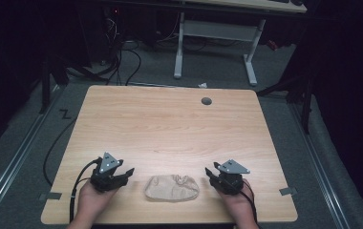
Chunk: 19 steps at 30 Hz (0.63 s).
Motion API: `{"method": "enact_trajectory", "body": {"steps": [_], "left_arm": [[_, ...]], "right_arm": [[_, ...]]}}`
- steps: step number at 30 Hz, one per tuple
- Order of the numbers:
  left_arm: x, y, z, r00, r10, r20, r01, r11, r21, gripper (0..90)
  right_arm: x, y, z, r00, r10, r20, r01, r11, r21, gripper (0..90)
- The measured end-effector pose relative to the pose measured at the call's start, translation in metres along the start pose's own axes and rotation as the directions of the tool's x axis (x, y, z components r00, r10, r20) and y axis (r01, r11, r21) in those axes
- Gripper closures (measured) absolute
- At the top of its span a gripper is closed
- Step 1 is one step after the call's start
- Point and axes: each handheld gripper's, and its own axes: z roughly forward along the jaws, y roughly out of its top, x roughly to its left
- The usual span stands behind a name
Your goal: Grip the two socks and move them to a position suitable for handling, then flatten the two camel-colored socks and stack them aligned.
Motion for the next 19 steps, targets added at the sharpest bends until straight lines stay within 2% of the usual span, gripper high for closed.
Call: {"method": "enact_trajectory", "body": {"steps": [3, 6, 10, 14, 17, 19], "left_arm": [[0.014, -0.002, 0.001, 0.9992, -0.029, -0.027, 0.030, 0.9995, 0.011, 44.7], [0.021, -0.004, 0.002, 0.9984, -0.047, -0.033, 0.047, 0.9987, 0.020, 44.5], [0.027, -0.005, 0.004, 0.9969, -0.075, -0.025, 0.075, 0.9970, 0.017, 44.1], [0.025, -0.005, 0.007, 0.9974, -0.069, -0.020, 0.070, 0.9972, 0.027, 44.0], [0.022, -0.005, 0.008, 0.9982, -0.059, -0.010, 0.059, 0.9979, 0.028, 44.0], [0.020, -0.004, 0.008, 0.9990, -0.044, -0.007, 0.044, 0.9985, 0.032, 44.0]], "right_arm": [[-0.015, -0.004, 0.000, 0.9992, 0.016, 0.037, -0.016, 1.000, 0.008, 56.1], [-0.030, -0.007, -0.001, 0.9968, 0.053, 0.060, -0.053, 0.999, 0.011, 55.3], [-0.041, -0.011, -0.002, 0.9932, 0.089, 0.075, -0.090, 0.996, 0.017, 55.0], [-0.041, -0.012, -0.002, 0.9931, 0.093, 0.071, -0.095, 0.995, 0.022, 55.0], [-0.036, -0.011, -0.004, 0.9949, 0.080, 0.060, -0.082, 0.996, 0.020, 55.1], [-0.027, -0.009, -0.007, 0.9969, 0.070, 0.036, -0.071, 0.997, 0.015, 55.1]]}}
